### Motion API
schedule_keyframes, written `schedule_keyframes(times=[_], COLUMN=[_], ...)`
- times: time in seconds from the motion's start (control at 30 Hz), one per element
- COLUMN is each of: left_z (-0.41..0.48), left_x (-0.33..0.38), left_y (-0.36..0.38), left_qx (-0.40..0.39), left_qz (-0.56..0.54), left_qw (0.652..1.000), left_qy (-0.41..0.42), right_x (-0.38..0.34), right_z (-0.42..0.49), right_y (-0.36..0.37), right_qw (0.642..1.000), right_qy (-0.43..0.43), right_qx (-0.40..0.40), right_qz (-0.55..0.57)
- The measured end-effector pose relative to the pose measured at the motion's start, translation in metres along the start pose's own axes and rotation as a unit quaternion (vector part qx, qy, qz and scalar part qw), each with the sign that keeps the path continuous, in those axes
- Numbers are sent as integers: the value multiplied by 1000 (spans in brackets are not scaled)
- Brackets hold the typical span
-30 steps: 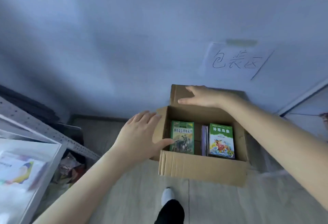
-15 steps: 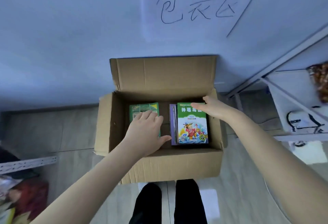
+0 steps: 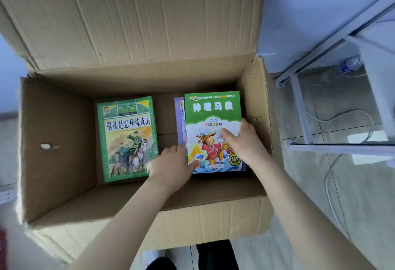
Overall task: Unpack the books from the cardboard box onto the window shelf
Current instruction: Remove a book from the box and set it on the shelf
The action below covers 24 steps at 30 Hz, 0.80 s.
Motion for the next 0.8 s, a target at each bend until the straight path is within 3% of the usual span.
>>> schedule_keyframes(times=[0.3,0.53,0.8], left_z=[14,18,19], left_x=[8,-8,-17], left_y=[18,27,33], left_qx=[57,39,49], left_qz=[-98,-278,-342], left_qw=[990,936,911], left_qy=[-88,-212,-224], right_x=[16,19,17], right_z=[13,13,8], right_y=[8,6,9], right_qw=[998,994,993], right_qy=[16,57,54], right_qx=[-2,-18,-23], right_qz=[54,96,98])
Point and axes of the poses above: each hand's wrist, its own z-axis towards the middle knuckle, its own y-axis out of the palm, x = y × z, the point moved 8 cm from there along z, towards the middle knuckle, and after that the axes turned 13 degrees about y, right-handed, at the moved point
